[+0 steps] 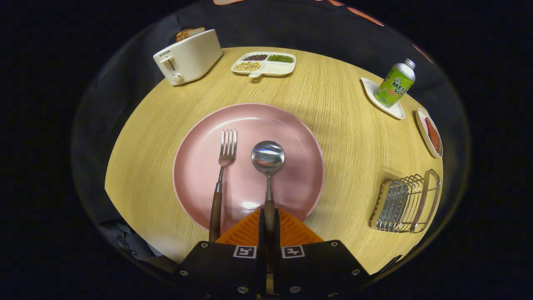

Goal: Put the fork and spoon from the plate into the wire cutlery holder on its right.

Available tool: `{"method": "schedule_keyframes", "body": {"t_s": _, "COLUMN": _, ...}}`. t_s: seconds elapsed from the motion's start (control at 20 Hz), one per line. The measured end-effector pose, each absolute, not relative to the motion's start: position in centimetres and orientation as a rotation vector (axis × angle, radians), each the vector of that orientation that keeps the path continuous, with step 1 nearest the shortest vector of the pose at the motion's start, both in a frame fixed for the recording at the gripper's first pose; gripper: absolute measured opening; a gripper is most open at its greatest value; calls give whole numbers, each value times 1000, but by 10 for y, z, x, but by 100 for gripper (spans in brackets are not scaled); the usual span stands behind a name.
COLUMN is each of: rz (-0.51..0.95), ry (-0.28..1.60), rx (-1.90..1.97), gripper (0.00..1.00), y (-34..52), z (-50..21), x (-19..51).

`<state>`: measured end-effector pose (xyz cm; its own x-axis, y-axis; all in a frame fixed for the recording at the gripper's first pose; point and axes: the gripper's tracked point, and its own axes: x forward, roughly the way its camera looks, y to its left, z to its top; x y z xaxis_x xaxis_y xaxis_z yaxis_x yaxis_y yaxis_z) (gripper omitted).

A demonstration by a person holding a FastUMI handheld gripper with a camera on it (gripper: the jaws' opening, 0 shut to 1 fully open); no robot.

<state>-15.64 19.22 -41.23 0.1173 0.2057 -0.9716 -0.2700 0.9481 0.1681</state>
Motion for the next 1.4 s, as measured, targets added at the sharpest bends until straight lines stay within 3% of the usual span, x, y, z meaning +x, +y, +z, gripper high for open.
{"method": "schedule_keyframes", "body": {"t_s": 0.45, "rz": 238, "ry": 1196, "rx": 138, "gripper": 6, "y": 161, "z": -356, "x": -130}}
{"method": "schedule_keyframes", "body": {"t_s": 0.9, "rz": 79, "ry": 1026, "rx": 185, "gripper": 6, "y": 70, "z": -286, "x": -110}}
{"method": "schedule_keyframes", "body": {"t_s": 1.15, "rz": 23, "ry": 1017, "rx": 163, "gripper": 6, "y": 23, "z": -269, "x": -110}}
{"method": "schedule_keyframes", "body": {"t_s": 1.4, "rz": 27, "ry": 1128, "rx": 95, "gripper": 6, "y": -4, "z": -281, "x": -129}}
